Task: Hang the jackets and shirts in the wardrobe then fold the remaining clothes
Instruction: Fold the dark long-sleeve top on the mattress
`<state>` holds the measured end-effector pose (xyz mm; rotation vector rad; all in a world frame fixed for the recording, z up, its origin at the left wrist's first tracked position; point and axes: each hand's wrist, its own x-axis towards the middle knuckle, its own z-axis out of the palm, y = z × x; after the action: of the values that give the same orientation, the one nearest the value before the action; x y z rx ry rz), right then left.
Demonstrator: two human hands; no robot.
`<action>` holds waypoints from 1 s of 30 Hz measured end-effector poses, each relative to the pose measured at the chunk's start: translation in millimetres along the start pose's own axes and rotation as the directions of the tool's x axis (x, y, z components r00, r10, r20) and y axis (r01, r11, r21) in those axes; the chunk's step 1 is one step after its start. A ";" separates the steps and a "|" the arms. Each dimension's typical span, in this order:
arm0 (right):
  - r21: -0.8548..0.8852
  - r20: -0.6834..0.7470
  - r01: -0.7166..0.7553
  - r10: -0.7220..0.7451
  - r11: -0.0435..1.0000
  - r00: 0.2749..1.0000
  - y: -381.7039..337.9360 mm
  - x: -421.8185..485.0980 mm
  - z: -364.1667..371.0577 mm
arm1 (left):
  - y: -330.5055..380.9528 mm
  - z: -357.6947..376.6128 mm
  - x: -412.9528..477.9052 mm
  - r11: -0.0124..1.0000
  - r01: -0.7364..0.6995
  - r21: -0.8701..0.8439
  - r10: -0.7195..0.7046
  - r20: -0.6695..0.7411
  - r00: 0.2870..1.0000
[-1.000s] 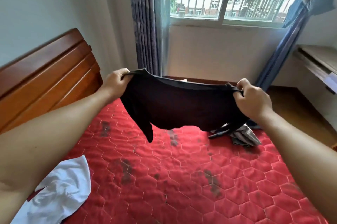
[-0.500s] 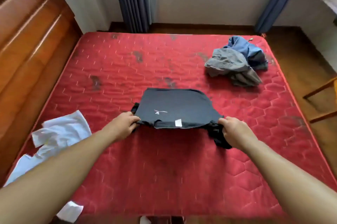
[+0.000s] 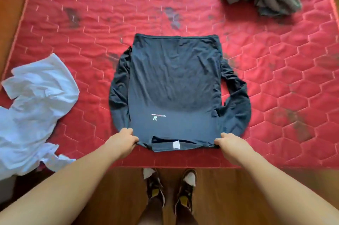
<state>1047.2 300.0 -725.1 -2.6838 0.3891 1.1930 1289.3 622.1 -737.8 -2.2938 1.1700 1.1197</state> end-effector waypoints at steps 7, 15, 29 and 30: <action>-0.058 0.263 -0.024 0.039 0.998 0.964 -3.9 12.9 55.3 | 14.0 52.9 3.2 0.992 0.108 0.067 -0.123 0.287 0.950; -0.008 0.116 0.000 0.001 1.000 0.993 -22.9 71.2 -7.3 | -18.8 18.3 39.6 0.966 0.202 -0.164 -0.184 0.120 0.976; -0.050 -0.073 0.197 -0.200 0.979 0.977 -195.8 280.6 -184.7 | -155.9 9.9 116.2 0.658 0.290 -0.694 -0.351 0.058 0.935; -0.036 -0.080 0.200 -0.202 0.979 0.976 -209.1 296.6 -195.5 | -164.8 12.0 122.2 0.630 0.291 -0.720 -0.357 0.063 0.932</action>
<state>1439.5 397.8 -805.4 -2.7251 0.1087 1.0385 1457.1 664.3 -848.7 -2.9877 0.2681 1.5276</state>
